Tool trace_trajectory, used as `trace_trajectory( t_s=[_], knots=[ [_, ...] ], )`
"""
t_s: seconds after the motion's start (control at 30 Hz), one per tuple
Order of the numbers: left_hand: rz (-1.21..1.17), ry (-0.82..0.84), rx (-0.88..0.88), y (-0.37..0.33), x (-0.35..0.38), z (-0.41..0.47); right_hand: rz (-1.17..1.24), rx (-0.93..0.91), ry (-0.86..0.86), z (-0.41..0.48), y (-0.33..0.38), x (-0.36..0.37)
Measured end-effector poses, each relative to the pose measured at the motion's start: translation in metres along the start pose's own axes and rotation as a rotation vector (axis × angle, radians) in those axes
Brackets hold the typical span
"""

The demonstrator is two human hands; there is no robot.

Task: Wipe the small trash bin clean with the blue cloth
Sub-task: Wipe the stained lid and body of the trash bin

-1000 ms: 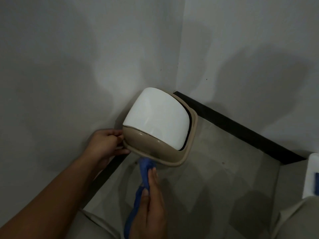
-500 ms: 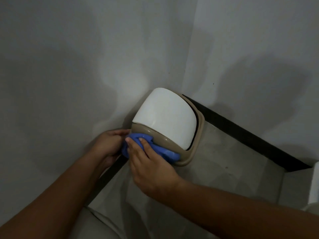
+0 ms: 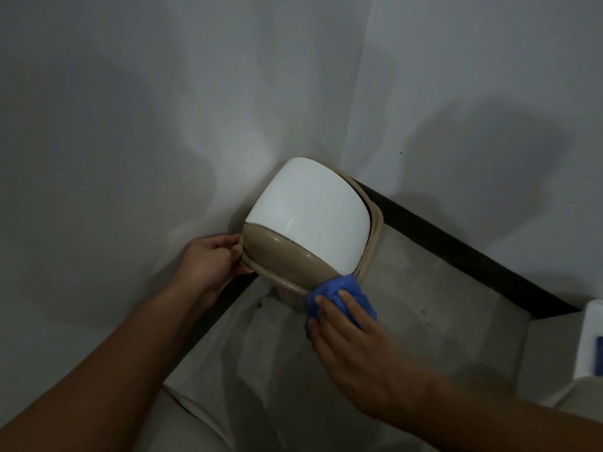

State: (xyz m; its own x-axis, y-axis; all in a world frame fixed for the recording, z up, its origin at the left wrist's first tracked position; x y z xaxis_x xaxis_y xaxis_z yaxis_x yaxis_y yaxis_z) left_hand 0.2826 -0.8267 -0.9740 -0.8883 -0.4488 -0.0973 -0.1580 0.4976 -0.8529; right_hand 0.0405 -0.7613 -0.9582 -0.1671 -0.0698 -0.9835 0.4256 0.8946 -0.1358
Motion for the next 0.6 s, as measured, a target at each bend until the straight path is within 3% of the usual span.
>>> trace_trajectory(
  t_s=[0.1,0.23,0.27,0.33,0.37,0.5,0.53,0.6],
  knots=[
    [0.073,-0.001,0.025,-0.001,-0.001,0.002,0.246,0.197,-0.094,-0.021,-0.02,-0.009],
    [0.151,-0.05,-0.026,-0.008,-0.009,-0.009,0.918,0.548,-0.343,-0.05,-0.06,-0.03],
    [0.289,-0.092,0.021,-0.014,-0.013,-0.022,0.991,0.606,-0.384,-0.059,-0.07,-0.037],
    [0.575,-0.216,0.308,-0.033,-0.005,-0.062,1.036,0.66,-0.433,-0.077,-0.088,-0.052],
    [0.605,-0.179,0.478,-0.048,0.016,-0.091,1.06,0.66,-0.435,-0.084,-0.096,-0.06],
    [0.874,0.471,0.945,-0.07,0.146,-0.175,1.15,0.677,-0.373,-0.116,-0.133,-0.09],
    [0.937,0.543,1.009,-0.068,0.175,-0.185,1.176,0.719,-0.385,-0.124,-0.142,-0.094],
    [0.961,0.502,1.044,-0.071,0.205,-0.184,1.325,0.891,-0.443,-0.135,-0.152,-0.088]
  ],
)
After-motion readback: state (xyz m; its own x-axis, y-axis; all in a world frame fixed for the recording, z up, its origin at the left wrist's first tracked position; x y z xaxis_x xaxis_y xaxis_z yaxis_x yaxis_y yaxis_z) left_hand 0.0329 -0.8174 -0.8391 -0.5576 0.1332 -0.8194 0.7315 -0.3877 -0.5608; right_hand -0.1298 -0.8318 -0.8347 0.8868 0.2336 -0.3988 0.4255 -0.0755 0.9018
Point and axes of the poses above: each hand's wrist, its own z-axis towards the middle knuckle, its own x-axis out of the palm, y = z × x, the point moved 1 cm from there along z, towards the middle knuckle, and after that the axes turned 2 degrees about z, right-handed, at the moved point
